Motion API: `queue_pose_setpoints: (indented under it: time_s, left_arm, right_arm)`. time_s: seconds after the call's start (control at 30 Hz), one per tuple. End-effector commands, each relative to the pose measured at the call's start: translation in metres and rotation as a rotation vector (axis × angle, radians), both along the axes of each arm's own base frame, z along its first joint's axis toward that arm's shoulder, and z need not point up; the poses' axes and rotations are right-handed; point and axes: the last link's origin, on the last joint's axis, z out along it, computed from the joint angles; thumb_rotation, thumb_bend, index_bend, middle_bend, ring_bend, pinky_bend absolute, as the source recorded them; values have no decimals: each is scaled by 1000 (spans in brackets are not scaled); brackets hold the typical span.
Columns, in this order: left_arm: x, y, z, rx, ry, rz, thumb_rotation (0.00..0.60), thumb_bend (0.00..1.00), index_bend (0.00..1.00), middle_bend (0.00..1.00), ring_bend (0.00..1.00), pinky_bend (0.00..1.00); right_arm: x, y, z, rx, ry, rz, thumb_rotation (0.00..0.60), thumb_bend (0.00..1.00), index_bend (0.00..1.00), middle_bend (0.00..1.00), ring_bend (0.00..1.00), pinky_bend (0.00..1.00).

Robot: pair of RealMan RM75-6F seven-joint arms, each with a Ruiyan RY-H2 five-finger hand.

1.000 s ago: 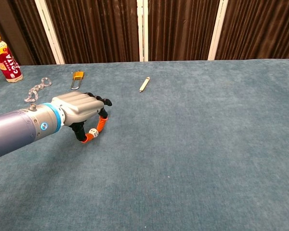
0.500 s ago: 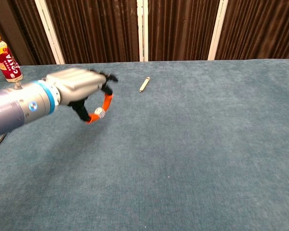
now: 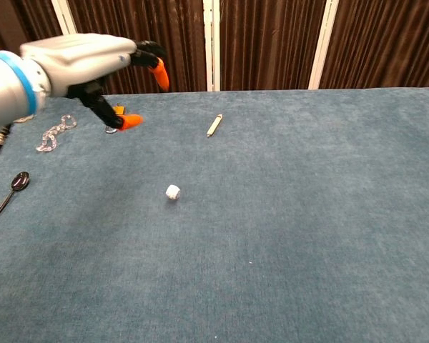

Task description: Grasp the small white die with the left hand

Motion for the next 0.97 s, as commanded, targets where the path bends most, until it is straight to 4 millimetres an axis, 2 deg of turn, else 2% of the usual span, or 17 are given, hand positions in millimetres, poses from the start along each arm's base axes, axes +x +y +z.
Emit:
queue_pose_setpoints:
  time_s: [0.03, 0.13, 0.3, 0.43, 0.57, 0.7, 0.97]
  left_arm:
    - [-9, -6, 7, 11, 2, 11, 600, 380, 229, 0, 0, 0]
    - [-22, -14, 12, 18, -12, 32, 600, 380, 227, 0, 0, 0]
    - [-57, -38, 22, 51, -29, 65, 600, 371, 198, 0, 0, 0]
    - [-86, -55, 30, 91, -23, 96, 600, 303, 147, 0, 0, 0]
    - [-123, -78, 46, 158, -1, 167, 600, 234, 67, 0, 0, 0]
    - [-146, -98, 58, 203, 3, 221, 600, 183, 5, 0, 0, 0]
    - [-181, -133, 72, 276, -59, 330, 600, 167, 0, 0, 0, 0]
  right_arm:
    - [1, 1, -2, 5, 6, 2, 600, 65, 0, 0, 0, 0]
    - [1, 1, -4, 8, 11, 1, 600, 65, 0, 0, 0, 0]
    - [2, 2, -5, 8, 18, -1, 600, 65, 0, 0, 0, 0]
    - [2, 2, -6, 10, 26, -3, 600, 65, 0, 0, 0, 0]
    - [2, 2, -8, 19, 39, -5, 600, 64, 0, 0, 0, 0]
    - [2, 1, -10, 21, 51, -2, 600, 63, 0, 0, 0, 0]
    - [1, -1, -16, 37, 70, -3, 600, 63, 0, 0, 0, 0]
